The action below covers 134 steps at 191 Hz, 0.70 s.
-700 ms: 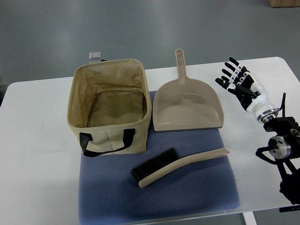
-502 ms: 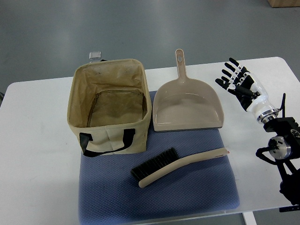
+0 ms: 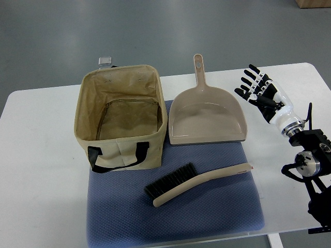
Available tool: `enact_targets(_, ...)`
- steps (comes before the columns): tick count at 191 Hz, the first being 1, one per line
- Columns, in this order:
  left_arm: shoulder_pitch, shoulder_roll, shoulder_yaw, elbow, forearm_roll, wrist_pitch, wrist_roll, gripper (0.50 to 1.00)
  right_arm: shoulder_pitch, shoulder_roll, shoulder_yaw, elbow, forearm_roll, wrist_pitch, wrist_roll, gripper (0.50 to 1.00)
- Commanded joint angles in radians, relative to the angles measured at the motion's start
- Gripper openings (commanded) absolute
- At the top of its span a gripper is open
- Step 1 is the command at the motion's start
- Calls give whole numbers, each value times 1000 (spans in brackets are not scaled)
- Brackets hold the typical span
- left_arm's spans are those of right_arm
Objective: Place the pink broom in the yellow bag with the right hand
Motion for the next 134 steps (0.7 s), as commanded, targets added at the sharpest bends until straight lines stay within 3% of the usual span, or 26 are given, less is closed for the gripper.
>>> enact_targets(1, 0, 0, 0, 0, 0, 0, 0, 1000, 3, -1, 5, 0, 0, 28, 1, 932)
enact_targets(40, 0, 0, 0, 0, 0, 0, 0, 1000, 3, -1, 7, 0, 0, 72, 1, 932)
enact_targets(134, 0, 0, 0, 0, 0, 0, 0, 1000, 0, -5, 14, 8, 0, 72, 3, 932)
